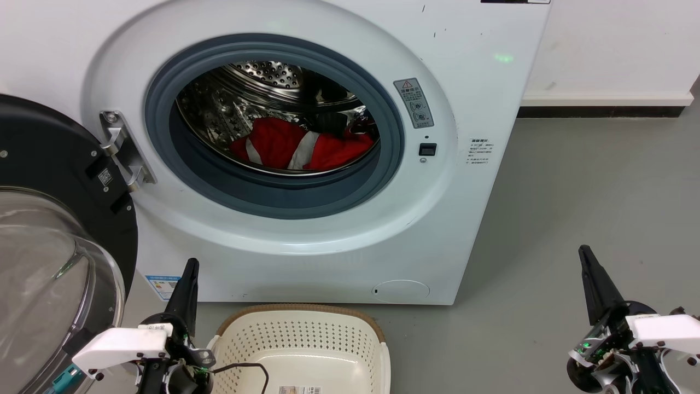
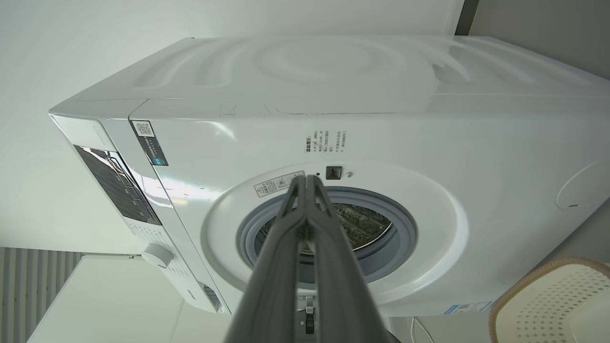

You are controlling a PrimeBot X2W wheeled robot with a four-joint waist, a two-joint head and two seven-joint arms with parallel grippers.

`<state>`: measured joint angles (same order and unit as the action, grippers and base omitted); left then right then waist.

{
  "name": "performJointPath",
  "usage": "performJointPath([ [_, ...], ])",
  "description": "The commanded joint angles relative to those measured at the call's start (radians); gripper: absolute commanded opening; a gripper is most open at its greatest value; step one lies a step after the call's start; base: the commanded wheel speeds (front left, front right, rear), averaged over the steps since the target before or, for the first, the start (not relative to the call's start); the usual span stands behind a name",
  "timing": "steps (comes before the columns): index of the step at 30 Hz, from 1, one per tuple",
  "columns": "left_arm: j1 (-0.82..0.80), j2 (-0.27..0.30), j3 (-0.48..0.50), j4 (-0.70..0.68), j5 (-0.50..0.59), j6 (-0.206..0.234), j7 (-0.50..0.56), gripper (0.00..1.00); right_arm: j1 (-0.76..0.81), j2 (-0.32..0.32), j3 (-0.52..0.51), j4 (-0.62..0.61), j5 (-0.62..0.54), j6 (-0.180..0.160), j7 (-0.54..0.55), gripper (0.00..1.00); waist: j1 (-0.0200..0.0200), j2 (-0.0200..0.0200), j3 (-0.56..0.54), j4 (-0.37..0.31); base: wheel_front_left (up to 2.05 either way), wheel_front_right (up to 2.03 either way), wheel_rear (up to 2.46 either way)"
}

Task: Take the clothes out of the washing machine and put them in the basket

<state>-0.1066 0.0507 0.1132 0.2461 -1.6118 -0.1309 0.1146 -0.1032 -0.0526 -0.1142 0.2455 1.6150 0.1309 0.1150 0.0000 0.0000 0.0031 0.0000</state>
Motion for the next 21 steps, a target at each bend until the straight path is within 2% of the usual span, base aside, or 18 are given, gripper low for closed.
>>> performJointPath([
  [1,-0.006,-0.001,0.003,-0.001,-0.003,-0.002,0.002,0.0,-0.013,0.004,0.0,0.001,-0.005,0.0,0.001,0.0,0.0,0.0,0.0,0.0,0.0,0.0,0.0],
  [8,0.0,0.0,0.0,0.0,0.0,0.0,0.0,0.0,0.0,0.0,0.0,0.0,0.0,0.0,0.0,0.0,0.0,0.0,0.0,0.0,0.0,0.0,0.0],
  [9,0.002,0.0,-0.002,0.003,0.0,0.0,-0.001,1.0,0.002,0.0,0.001,0.004,0.0,0.0,-0.001,1.0,0.0,0.0,0.0,0.0,0.0,0.0,0.0],
  [16,0.027,-0.002,-0.004,0.006,0.03,0.001,-0.027,1.0,0.028,0.001,0.003,0.02,-0.021,0.0,-0.027,1.0,0.0,0.0,0.001,0.0,0.0,0.0,0.0],
  [21,0.03,-0.002,0.003,-0.024,0.117,0.014,-0.052,1.0,0.033,0.001,0.0,0.002,-0.121,0.0,-0.051,1.0,0.0,0.0,0.002,0.0,0.0,0.0,0.0],
])
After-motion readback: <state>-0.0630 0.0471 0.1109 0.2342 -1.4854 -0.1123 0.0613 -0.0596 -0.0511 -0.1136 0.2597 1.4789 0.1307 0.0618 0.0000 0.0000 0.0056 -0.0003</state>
